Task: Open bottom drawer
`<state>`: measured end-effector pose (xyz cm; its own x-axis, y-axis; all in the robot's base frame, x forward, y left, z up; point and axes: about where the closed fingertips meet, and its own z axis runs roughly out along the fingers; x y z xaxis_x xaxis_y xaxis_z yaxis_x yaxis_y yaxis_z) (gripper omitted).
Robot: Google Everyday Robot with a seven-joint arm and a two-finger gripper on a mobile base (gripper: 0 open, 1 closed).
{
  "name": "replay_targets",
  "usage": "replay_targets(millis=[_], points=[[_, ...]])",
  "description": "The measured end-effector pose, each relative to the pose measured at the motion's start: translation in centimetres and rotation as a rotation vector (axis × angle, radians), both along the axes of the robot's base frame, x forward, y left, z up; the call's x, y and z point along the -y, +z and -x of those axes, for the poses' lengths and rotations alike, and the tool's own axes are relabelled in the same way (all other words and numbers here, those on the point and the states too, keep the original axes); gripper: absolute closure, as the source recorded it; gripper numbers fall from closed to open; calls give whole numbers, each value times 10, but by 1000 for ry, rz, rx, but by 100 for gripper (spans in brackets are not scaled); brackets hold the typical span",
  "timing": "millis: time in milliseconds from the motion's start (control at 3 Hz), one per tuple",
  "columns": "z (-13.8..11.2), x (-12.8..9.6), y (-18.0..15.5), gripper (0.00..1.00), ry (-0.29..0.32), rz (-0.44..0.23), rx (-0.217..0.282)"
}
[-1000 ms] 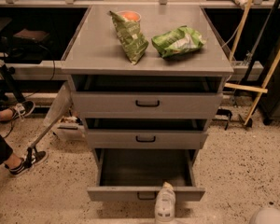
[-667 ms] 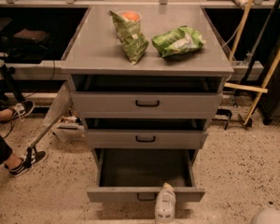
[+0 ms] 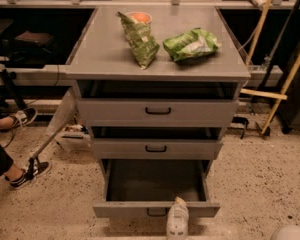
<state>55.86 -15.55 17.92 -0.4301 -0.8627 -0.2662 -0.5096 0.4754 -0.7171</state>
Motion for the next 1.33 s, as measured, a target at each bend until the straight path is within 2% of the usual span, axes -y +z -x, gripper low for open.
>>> replay_targets(millis=[333, 1333], points=[[12, -2, -7, 100, 8, -14, -11], [22, -4, -4, 100, 15, -26, -20]])
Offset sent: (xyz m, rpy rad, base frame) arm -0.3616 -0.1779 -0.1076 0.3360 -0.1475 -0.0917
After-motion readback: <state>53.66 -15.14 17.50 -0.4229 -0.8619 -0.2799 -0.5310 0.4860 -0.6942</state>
